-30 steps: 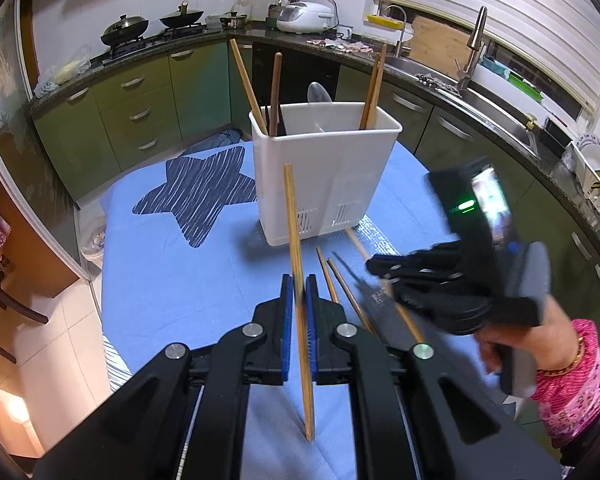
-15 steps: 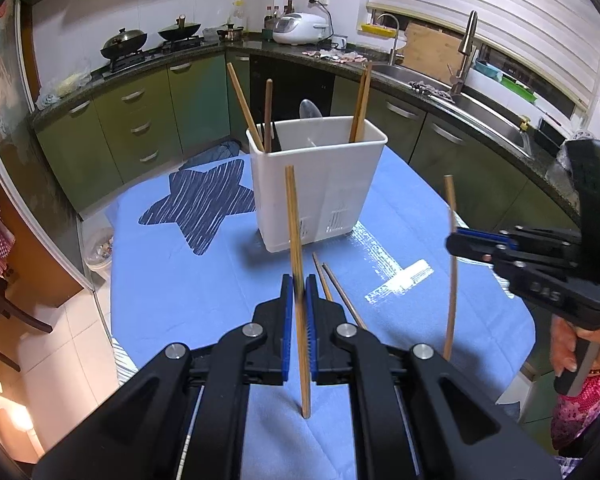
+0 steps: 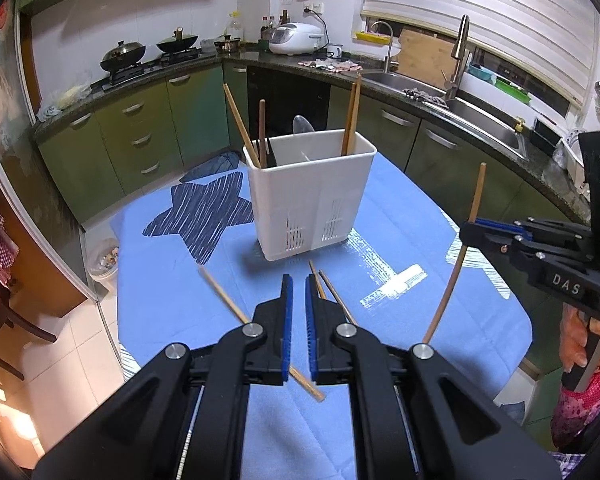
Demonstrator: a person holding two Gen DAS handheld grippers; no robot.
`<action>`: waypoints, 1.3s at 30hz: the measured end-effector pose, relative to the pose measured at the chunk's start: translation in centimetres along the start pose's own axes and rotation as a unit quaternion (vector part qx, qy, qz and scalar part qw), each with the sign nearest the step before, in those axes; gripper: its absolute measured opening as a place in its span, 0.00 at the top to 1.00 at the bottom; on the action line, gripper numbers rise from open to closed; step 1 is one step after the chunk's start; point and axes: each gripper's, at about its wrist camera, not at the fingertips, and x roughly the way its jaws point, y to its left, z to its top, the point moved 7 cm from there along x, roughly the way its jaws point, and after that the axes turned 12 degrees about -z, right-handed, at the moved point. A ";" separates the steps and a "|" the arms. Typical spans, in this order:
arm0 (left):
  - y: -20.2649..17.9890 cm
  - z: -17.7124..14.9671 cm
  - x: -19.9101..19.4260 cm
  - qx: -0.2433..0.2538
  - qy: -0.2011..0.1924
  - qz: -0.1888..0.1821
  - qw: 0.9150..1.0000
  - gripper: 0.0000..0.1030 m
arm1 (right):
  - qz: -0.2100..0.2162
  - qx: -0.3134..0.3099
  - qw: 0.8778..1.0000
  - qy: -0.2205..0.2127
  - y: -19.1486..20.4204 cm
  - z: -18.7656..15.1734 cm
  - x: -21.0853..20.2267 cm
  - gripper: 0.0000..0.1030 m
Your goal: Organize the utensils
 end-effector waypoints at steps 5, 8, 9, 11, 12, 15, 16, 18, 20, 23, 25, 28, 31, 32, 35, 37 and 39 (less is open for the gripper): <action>0.5 0.0 0.6 -0.014 0.007 -0.004 1.000 0.94 | 0.005 0.007 1.000 -0.012 -0.3 1.1 -0.5 0.94; 0.9 0.0 0.8 -0.021 0.008 -0.005 1.000 0.94 | 0.006 0.015 0.999 -0.031 -0.9 3.1 -1.2 0.94; 1.0 0.0 0.9 -0.023 0.008 -0.003 1.000 0.94 | 0.007 0.017 0.999 -0.039 -0.9 4.0 -1.6 0.94; 1.6 -0.1 1.2 -0.037 0.015 0.000 0.999 0.94 | 0.009 0.020 0.998 -0.058 -1.0 5.8 -2.5 0.94; 2.4 -0.4 1.6 -0.057 0.022 -0.001 0.998 0.92 | 0.009 0.021 0.997 -0.069 -1.0 6.9 -3.1 0.94; 4.5 -1.1 3.3 -0.102 0.044 0.001 0.994 0.69 | 0.005 0.020 0.995 -0.094 -1.1 9.5 -4.5 0.94; 5.3 -1.5 4.2 -0.118 0.057 0.005 0.991 0.66 | 0.002 0.019 0.995 -0.099 -1.2 10.2 -4.8 0.94; 6.9 -2.4 6.1 -0.158 0.076 0.008 0.985 0.59 | -0.001 0.022 0.993 -0.113 -1.4 12.1 -5.5 0.94; 8.1 -3.2 7.7 -0.188 0.092 0.010 0.978 0.57 | -0.004 0.024 0.992 -0.126 -1.8 14.1 -5.9 0.94; 9.9 -4.3 10.1 -0.230 0.110 0.029 0.966 0.57 | -0.011 0.024 0.990 -0.140 -2.1 16.8 -6.2 0.94; 10.7 -4.6 11.1 -0.244 0.113 0.051 0.962 0.55 | -0.012 0.026 0.989 -0.146 -2.3 18.2 -6.2 0.94; 11.7 -5.1 12.7 -0.263 0.123 0.066 0.955 0.55 | -0.011 0.028 0.987 -0.158 -2.6 20.4 -6.2 0.94; 12.2 -5.5 14.1 -0.282 0.136 0.071 0.947 0.55 | -0.005 0.028 0.986 -0.161 -2.6 22.2 -5.6 0.94; 12.4 -5.6 14.4 -0.288 0.138 0.072 0.945 0.55 | -0.004 0.027 0.986 -0.162 -2.6 22.6 -5.3 0.94; 12.8 -5.5 15.0 -0.294 0.134 0.082 0.943 0.56 | 0.001 0.025 0.986 -0.166 -2.3 23.7 -4.6 0.94; 13.1 -5.3 15.2 -0.293 0.132 0.094 0.942 0.58 | 0.002 0.025 0.985 -0.170 -2.2 24.2 -4.2 0.94; 13.4 -5.1 15.3 -0.292 0.132 0.098 0.942 0.68 | 0.002 0.025 0.984 -0.177 -1.9 24.6 -3.9 0.94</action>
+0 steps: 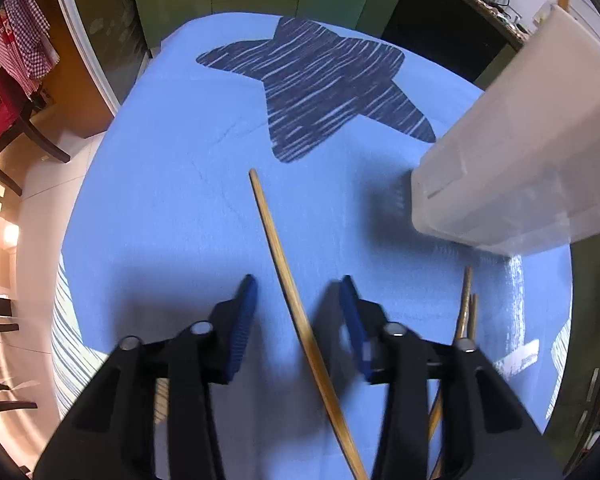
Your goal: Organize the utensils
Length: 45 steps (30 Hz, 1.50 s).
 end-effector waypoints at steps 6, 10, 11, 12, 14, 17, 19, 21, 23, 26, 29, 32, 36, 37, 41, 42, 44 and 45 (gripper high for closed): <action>0.9 1.1 0.1 -0.006 0.001 -0.016 1.000 0.92 | -0.021 -0.008 1.000 -0.016 0.5 0.2 1.9 0.94; 0.9 1.0 -1.0 0.003 -0.014 -0.027 1.000 0.92 | -0.035 -0.013 0.999 -0.007 0.7 -1.0 3.6 0.94; 0.8 1.0 -1.5 0.008 -0.022 -0.028 0.999 0.92 | -0.038 -0.014 0.999 -0.003 0.6 -1.5 4.2 0.94; 0.6 1.1 -2.3 0.016 -0.034 -0.030 0.999 0.93 | -0.041 -0.016 0.999 0.000 0.6 -2.0 4.6 0.94; 0.1 1.3 -3.5 0.025 -0.050 -0.034 0.998 0.93 | -0.047 -0.021 0.999 0.011 0.6 -3.3 5.7 0.94; -1.1 1.5 -6.3 0.055 -0.088 -0.034 0.994 0.93 | -0.051 -0.025 0.998 0.028 0.4 -5.2 6.9 0.94; -2.0 1.5 -8.4 0.077 -0.116 -0.034 0.990 0.93 | -0.053 -0.028 0.997 0.038 0.4 -6.2 7.5 0.93; -2.9 1.5 -10.2 0.095 -0.138 -0.036 0.985 0.93 | -0.053 -0.029 0.997 0.041 0.3 -7.1 7.6 0.93; -3.6 1.3 -11.3 0.109 -0.149 -0.038 0.982 0.93 | -0.050 -0.027 0.998 0.040 0.2 -7.5 7.2 0.93; -4.7 0.9 -13.0 0.127 -0.165 -0.042 0.977 0.94 | -0.045 -0.019 0.998 0.034 -0.1 -8.0 5.8 0.89; -5.9 0.4 -14.6 0.141 -0.177 -0.051 0.973 0.94 | -0.039 -0.011 0.999 0.024 -0.8 -8.8 3.5 0.87; -7.2 -0.1 -16.2 0.154 -0.186 -0.066 0.968 0.94 | -0.036 -0.005 0.999 0.022 -1.6 -10.7 1.0 0.82; -9.3 0.0 -18.5 0.171 -0.197 -0.085 0.962 0.94 | -0.042 -0.005 0.999 0.030 -2.9 -14.7 -1.8 0.82; -10.0 0.1 -19.2 0.174 -0.198 -0.095 0.960 0.94 | -0.044 -0.003 0.998 0.034 -3.3 -15.9 -2.4 0.83; -12.4 0.6 -21.5 0.197 -0.217 -0.103 0.950 0.94 | -0.048 0.029 0.997 0.048 -5.7 -20.0 -4.2 0.82; -12.8 0.6 -21.8 0.201 -0.220 -0.104 0.949 0.94 | -0.049 0.037 0.997 0.052 -6.3 -20.9 -4.6 0.82; -13.9 0.9 -22.6 0.207 -0.223 -0.110 0.946 0.94 | -0.051 0.055 0.995 0.061 -7.7 -22.6 -5.3 0.82; -14.5 1.0 -23.0 0.212 -0.225 -0.112 0.944 0.94 | -0.053 0.062 0.995 0.065 -8.3 -23.4 -5.5 0.82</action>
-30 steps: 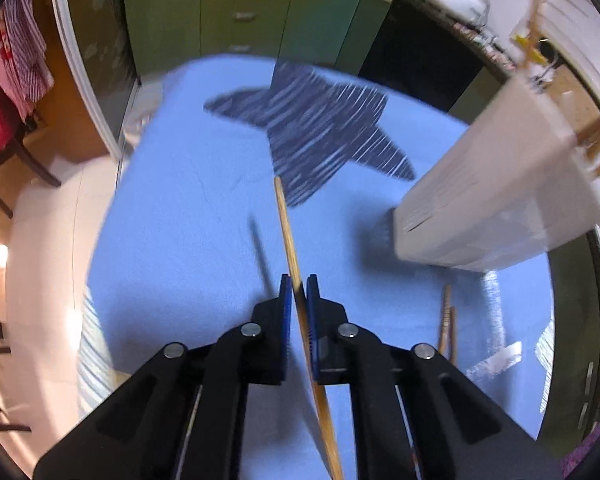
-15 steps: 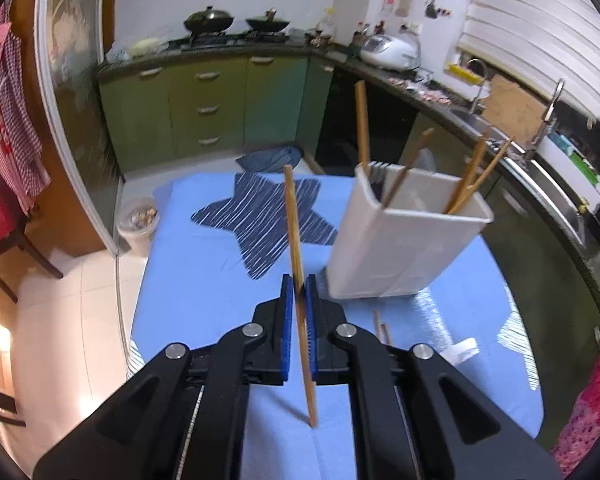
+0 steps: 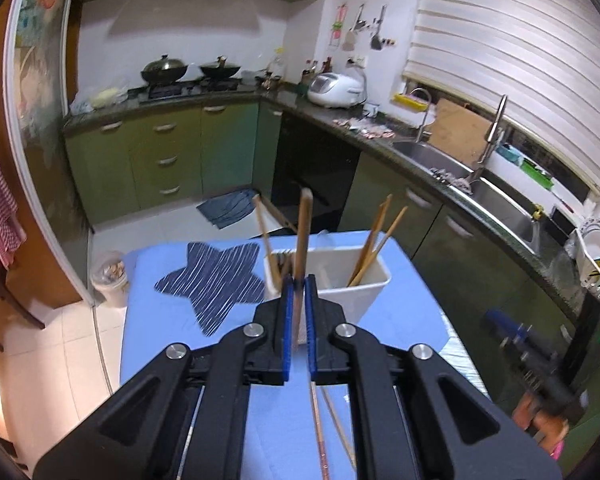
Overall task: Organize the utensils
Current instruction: 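Carry the left gripper's chopstick into the holder and open it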
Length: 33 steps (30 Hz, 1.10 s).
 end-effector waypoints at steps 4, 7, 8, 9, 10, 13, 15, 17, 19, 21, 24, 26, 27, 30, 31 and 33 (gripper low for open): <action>-1.8 1.3 -0.7 0.016 -0.010 -0.004 1.000 0.94 | -0.002 0.026 1.000 0.018 -2.3 -2.4 -0.1 0.82; -2.8 2.3 -1.1 0.027 -0.017 -0.007 0.999 0.94 | -0.003 0.043 0.999 0.026 -3.7 -3.5 0.1 0.82; -3.1 2.8 -1.2 0.029 -0.019 -0.008 0.999 0.94 | -0.003 0.050 0.998 0.029 -4.3 -4.0 0.1 0.82; -3.3 3.1 -1.2 0.033 -0.021 -0.008 0.999 0.94 | -0.004 0.053 0.998 0.032 -4.5 -4.2 0.3 0.82; -3.6 3.6 -1.3 0.037 -0.025 -0.007 0.999 0.95 | -0.005 0.055 0.998 0.034 -4.6 -4.1 0.6 0.82; -4.2 5.2 -1.5 0.040 -0.036 -0.009 0.999 0.95 | -0.006 0.061 0.997 0.042 -5.4 -4.9 0.9 0.82; -4.3 6.3 -1.3 0.038 -0.040 -0.015 0.998 0.95 | -0.007 0.064 0.997 0.044 -5.3 -4.7 1.1 0.82; -4.4 7.9 -1.0 0.039 -0.048 -0.014 0.998 0.95 | -0.007 0.066 0.997 0.045 -5.1 -4.3 1.4 0.82; -4.5 9.1 -0.6 0.042 -0.054 -0.008 0.998 0.95 | -0.005 0.068 0.997 0.046 -5.1 -4.5 1.4 0.82; -4.3 10.2 0.1 0.046 -0.058 -0.002 0.997 0.95 | -0.003 0.068 0.996 0.049 -4.9 -4.3 1.6 0.82; -3.9 11.2 1.2 0.049 -0.060 0.008 0.997 0.95 | 0.000 0.066 0.996 0.053 -4.8 -4.6 1.7 0.82; -3.5 11.5 1.9 0.049 -0.059 0.013 0.997 0.95 | 0.001 0.066 0.996 0.055 -4.7 -4.6 1.8 0.82; -3.4 11.6 2.3 0.049 -0.058 0.016 0.997 0.95 | 0.002 0.067 0.996 0.056 -4.7 -4.6 1.8 0.82; -2.3 11.3 3.9 0.043 -0.044 0.029 0.998 0.95 | 0.002 0.069 0.996 0.059 -4.9 -4.8 1.9 0.82; -1.9 11.1 4.4 0.040 -0.038 0.030 0.998 0.95 | 0.001 0.070 0.996 0.059 -4.9 -4.8 1.9 0.82; -1.3 10.4 5.2 0.036 -0.024 0.032 0.999 0.95 | 0.001 0.071 0.996 0.059 -4.9 -4.8 1.9 0.82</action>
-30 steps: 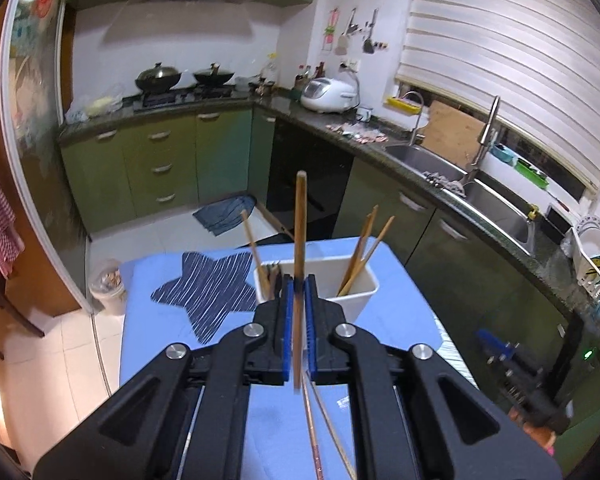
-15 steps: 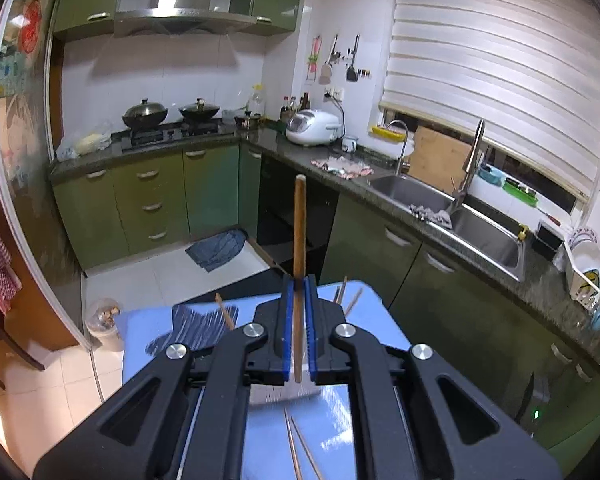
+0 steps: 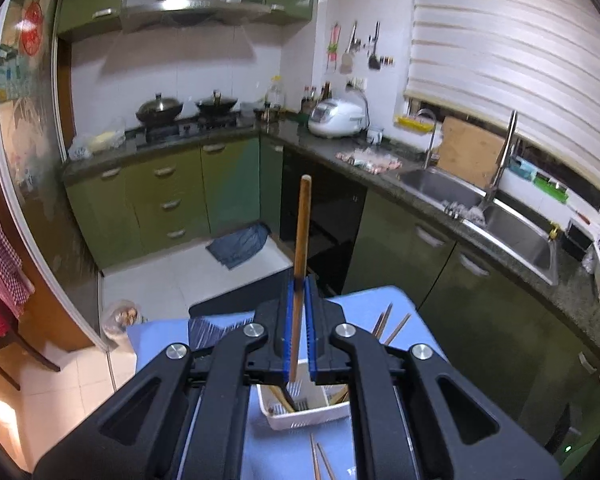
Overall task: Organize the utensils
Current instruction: 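Carry the left gripper's chopstick into the holder and open it, then lower the left gripper onto a remaining wooden chopstick and close it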
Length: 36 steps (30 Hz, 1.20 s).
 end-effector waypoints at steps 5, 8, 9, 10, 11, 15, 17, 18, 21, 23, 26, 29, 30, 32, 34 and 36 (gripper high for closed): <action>1.3 -2.9 2.3 -0.009 0.044 0.008 0.999 0.94 | 0.001 -0.003 1.000 0.002 0.4 0.1 0.3 0.82; 1.9 -4.7 3.3 -0.019 0.069 0.008 0.997 0.87 | 0.002 -0.005 1.000 0.005 0.6 0.0 0.4 0.82; 2.0 -5.2 3.4 -0.022 0.075 0.005 0.997 0.84 | 0.002 -0.006 1.000 0.006 0.6 -0.1 0.4 0.82; 2.1 -5.5 3.3 -0.024 0.078 0.004 0.997 0.75 | 0.002 -0.008 1.000 0.007 0.7 -0.1 0.5 0.82; 2.1 -5.7 3.0 -0.024 0.079 0.001 0.997 0.64 | 0.002 -0.008 1.000 0.008 0.8 -0.1 0.5 0.82; 1.1 -6.3 0.6 -0.005 0.064 -0.007 0.998 0.50 | -0.001 -0.011 1.000 0.009 1.0 0.1 0.6 0.82; 0.6 -7.6 -0.6 0.005 0.068 -0.014 0.998 0.46 | -0.002 -0.013 1.000 0.011 1.3 0.1 0.8 0.82; 0.4 -8.3 -0.8 0.005 0.073 -0.017 0.997 0.44 | -0.002 -0.014 1.000 0.012 1.4 0.0 0.9 0.82; 0.1 -11.8 -0.8 -0.004 0.105 -0.035 0.994 0.41 | -0.003 -0.016 1.000 0.015 1.6 -0.1 1.0 0.76; 0.1 -14.6 -0.1 -0.009 0.130 -0.044 0.991 0.41 | -0.005 -0.020 1.000 0.017 1.8 -0.2 1.0 0.76; 0.4 -18.9 2.0 -0.015 0.181 -0.042 0.983 0.41 | -0.008 -0.026 0.999 0.019 1.9 -0.4 0.9 0.76; 1.0 -22.9 4.7 -0.028 0.233 -0.038 0.971 0.42 | -0.010 -0.029 0.999 0.020 2.0 -0.4 0.9 0.76; 1.1 -24.0 5.6 -0.029 0.250 -0.036 0.967 0.44 | -0.010 -0.029 0.999 0.020 2.1 -0.4 0.9 0.76; 1.2 -25.9 7.5 -0.035 0.285 -0.035 0.957 0.62 | -0.008 -0.030 0.999 0.021 2.3 -0.5 1.0 0.76; 1.4 -27.4 8.9 -0.046 0.307 -0.034 0.950 0.63 | -0.005 -0.030 0.999 0.023 2.4 -0.6 1.1 0.76; 1.5 -28.2 9.9 -0.045 0.315 -0.025 0.948 0.63 | -0.004 -0.030 0.999 0.026 2.4 -0.8 1.2 0.76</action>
